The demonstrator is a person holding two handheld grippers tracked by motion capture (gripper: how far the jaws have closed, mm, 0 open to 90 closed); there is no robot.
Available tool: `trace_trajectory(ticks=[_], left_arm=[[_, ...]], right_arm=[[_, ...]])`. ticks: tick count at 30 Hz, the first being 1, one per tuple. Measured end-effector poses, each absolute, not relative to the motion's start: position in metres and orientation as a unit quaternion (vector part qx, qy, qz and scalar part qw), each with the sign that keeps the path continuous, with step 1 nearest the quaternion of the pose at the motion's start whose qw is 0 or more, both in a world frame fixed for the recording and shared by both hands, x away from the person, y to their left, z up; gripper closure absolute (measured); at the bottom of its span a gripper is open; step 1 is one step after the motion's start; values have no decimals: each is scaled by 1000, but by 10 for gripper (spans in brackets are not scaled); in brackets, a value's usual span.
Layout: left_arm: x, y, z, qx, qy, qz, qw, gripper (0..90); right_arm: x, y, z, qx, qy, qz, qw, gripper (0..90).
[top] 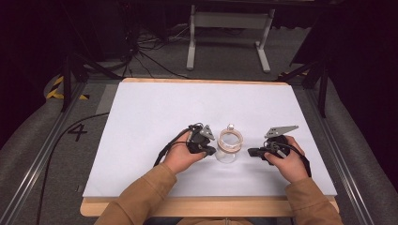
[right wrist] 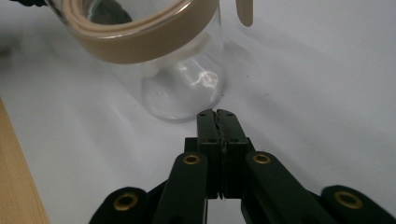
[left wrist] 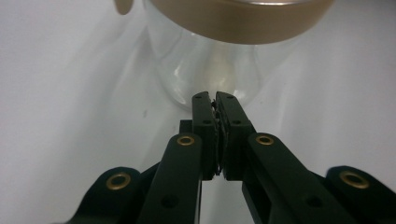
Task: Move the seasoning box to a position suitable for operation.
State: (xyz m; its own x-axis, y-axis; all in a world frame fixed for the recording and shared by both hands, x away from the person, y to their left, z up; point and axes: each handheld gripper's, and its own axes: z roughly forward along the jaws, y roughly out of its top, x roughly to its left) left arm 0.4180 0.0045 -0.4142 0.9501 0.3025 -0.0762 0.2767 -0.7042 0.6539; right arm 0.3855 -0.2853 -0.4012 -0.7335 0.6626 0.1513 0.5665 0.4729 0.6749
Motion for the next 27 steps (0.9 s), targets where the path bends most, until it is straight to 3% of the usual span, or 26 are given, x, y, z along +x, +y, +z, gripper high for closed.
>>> trace_trajectory(ticks=[9, 14, 27], left_arm=[[416, -3, -419, 923, 139, 7, 360, 834], [419, 6, -413, 916, 160, 6, 368, 830], [422, 33, -373, 883, 182, 13, 433, 835]], right_arm=[[386, -288, -401, 368, 851, 367, 77, 900], [386, -290, -399, 369, 849, 369, 78, 900], [383, -303, -391, 378, 840, 380, 88, 900]])
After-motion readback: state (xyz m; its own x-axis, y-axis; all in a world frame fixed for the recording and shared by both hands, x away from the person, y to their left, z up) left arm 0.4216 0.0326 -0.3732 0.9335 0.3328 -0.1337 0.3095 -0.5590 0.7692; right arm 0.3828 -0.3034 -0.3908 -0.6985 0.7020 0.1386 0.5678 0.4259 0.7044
